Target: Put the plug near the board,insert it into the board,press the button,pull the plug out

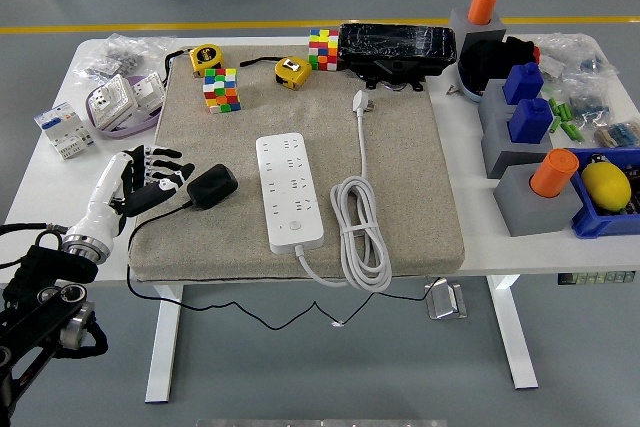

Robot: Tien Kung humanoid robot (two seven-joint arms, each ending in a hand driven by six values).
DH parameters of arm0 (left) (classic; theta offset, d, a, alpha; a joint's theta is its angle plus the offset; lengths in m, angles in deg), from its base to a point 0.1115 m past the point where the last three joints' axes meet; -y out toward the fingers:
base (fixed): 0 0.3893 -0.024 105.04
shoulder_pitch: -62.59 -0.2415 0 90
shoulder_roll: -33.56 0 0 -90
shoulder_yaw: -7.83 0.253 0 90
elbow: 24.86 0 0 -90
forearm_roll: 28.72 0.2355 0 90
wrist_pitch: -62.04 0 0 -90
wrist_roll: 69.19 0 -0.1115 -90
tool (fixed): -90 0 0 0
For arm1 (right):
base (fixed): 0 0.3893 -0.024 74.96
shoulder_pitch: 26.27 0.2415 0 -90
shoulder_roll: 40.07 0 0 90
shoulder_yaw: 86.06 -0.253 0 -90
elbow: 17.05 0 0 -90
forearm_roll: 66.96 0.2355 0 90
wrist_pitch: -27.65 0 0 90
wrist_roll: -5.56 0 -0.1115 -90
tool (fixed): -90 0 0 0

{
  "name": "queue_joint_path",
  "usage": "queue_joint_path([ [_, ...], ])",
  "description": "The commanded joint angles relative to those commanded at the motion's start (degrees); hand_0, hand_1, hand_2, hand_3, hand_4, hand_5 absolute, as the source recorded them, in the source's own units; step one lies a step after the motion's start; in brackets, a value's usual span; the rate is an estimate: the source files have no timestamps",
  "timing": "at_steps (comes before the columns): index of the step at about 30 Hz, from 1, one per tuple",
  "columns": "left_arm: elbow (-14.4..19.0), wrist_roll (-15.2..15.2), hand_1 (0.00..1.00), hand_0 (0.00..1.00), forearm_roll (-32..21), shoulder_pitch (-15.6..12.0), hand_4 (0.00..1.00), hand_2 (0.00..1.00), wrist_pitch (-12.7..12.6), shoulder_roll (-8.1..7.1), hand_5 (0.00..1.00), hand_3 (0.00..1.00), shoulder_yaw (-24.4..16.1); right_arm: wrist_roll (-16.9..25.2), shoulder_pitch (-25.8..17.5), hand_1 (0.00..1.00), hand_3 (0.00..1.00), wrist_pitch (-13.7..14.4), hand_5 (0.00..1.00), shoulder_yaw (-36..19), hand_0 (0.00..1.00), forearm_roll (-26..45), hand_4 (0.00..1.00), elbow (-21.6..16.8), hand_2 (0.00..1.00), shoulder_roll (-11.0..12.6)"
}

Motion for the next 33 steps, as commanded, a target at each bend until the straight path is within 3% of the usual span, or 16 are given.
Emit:
queue_joint_path([
  [33,0.0,1.9,0.436,0.399,1.3,-1.0,0.812,0.511,0.5,2.01,0.343,0.545,-3.7,-0.3,-0.3,0.645,0.554,0.0,0.496,-1.5,0.614,0.6,0.95,1.1,0.653,-0.5],
])
